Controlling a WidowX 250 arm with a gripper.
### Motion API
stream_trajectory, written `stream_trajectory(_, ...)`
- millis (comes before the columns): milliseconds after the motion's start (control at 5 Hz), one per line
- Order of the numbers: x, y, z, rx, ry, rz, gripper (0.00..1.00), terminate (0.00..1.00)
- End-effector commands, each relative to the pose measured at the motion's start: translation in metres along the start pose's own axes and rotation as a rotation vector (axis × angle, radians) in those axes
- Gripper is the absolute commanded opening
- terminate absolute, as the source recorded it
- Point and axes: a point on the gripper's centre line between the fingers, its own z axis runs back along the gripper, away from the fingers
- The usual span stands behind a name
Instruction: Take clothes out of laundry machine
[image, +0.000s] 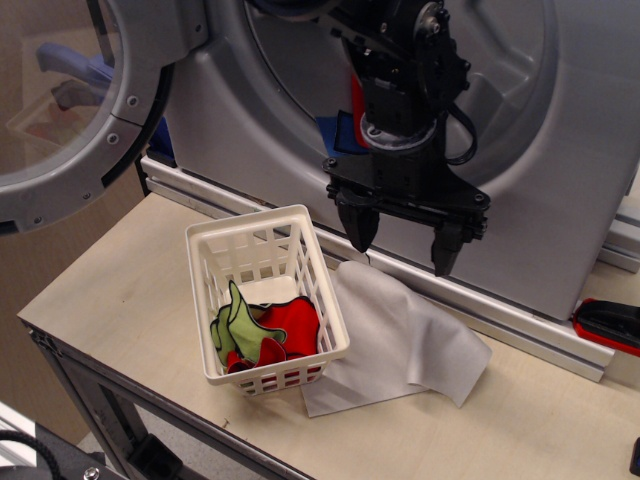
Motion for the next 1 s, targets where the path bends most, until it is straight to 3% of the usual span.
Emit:
stream_trajectory(0,0.000,0.000,0.000,0.000,0.000,0.000,1.00,0.00)
stream_trajectory(200,0.019,0.016,0.004,0.102,-0.080,0.011,1.00,0.00)
stream_trajectory(400,0.027,0.026,0.011,0.226,-0.174,-0.068,1.00,0.00)
stream_trajectory(600,0.041,0.034,0.027,0.286,-0.224,-0.093,1.00,0.00)
stream_trajectory(800,0.060,0.041,0.027,0.240,-0.290,-0.102,1.00,0.00)
